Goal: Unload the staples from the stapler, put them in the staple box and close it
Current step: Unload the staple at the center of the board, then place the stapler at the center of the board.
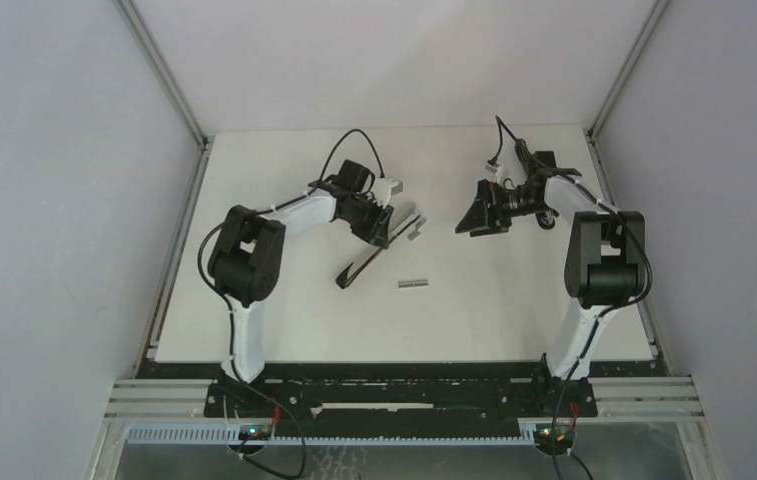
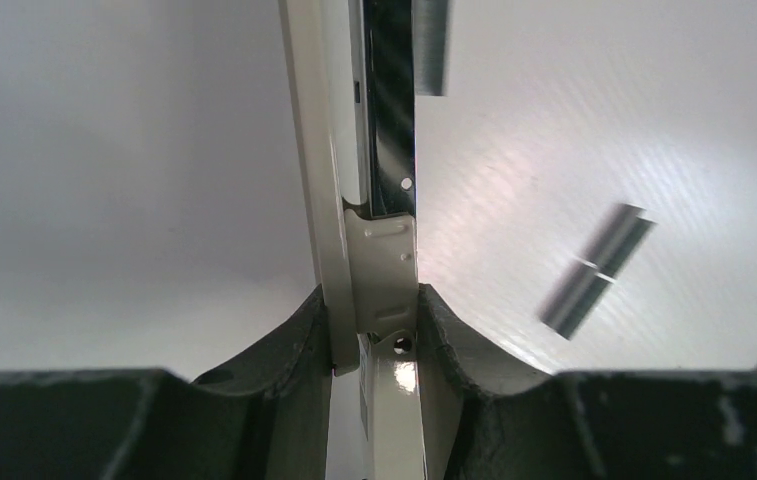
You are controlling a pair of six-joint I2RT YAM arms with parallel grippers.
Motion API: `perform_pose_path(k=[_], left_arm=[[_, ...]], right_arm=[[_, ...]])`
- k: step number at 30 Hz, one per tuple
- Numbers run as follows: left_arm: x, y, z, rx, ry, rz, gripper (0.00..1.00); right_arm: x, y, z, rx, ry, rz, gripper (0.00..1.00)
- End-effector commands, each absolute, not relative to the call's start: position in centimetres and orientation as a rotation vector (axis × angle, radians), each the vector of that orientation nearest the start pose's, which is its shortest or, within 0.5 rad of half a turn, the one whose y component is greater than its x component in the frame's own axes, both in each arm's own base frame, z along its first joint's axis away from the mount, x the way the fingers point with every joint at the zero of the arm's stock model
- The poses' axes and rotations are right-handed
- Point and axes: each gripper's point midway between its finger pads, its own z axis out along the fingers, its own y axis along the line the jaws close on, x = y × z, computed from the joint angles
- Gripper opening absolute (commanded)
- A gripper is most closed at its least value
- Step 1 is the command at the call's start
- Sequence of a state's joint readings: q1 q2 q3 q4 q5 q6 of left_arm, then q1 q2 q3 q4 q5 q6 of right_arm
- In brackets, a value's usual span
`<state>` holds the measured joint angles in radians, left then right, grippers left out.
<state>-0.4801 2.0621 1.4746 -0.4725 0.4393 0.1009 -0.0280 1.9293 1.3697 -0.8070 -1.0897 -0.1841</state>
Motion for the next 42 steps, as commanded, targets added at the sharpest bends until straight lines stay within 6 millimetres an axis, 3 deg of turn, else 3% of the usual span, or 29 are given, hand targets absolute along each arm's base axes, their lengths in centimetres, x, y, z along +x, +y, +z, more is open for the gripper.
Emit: perform_pose_path(k=[1, 8, 12, 17, 25, 32, 38, 42], left_arm=[[37.8, -29.5, 11.2, 0.975, 2.261, -0.907, 0.0], [35.6, -30.0, 13.9, 1.057, 2.2, -1.056, 0.0], [34.0, -30.6, 15.6, 1.088, 2.158, -1.169, 0.0], [32.7, -30.7, 16.4, 1.092, 2.156, -1.258, 0.0], [30.8, -31.0, 16.8, 1.091, 2.173, -1.385, 0.0], [28.9, -31.5, 16.3, 1.142, 2.178, -1.468, 0.0], [25.7, -32.6, 16.0, 1.276, 2.166, -1.542, 0.0], [24.5, -33.1, 16.2, 1.302, 2.148, -1.614, 0.0]], right_arm=[[35.7, 14.6, 13.8, -0.557, 2.298, 1.251, 1.0], [34.6, 14.7, 16.0, -0.726, 2.158, 1.178, 1.0], [33.3, 15.0, 17.8, -0.899, 2.001, 1.062, 1.0], [32.0, 15.3, 18.1, -1.057, 1.878, 0.884, 1.0], [30.4, 16.0, 18.6, -1.279, 1.726, 0.671, 1.0], [27.5, 17.7, 17.9, -1.549, 1.415, 0.464, 1.0], [27.0, 19.5, 18.4, -1.625, 1.292, 0.322, 1.0], [26.7, 20.8, 17.5, -1.682, 1.259, 0.269, 1.0]])
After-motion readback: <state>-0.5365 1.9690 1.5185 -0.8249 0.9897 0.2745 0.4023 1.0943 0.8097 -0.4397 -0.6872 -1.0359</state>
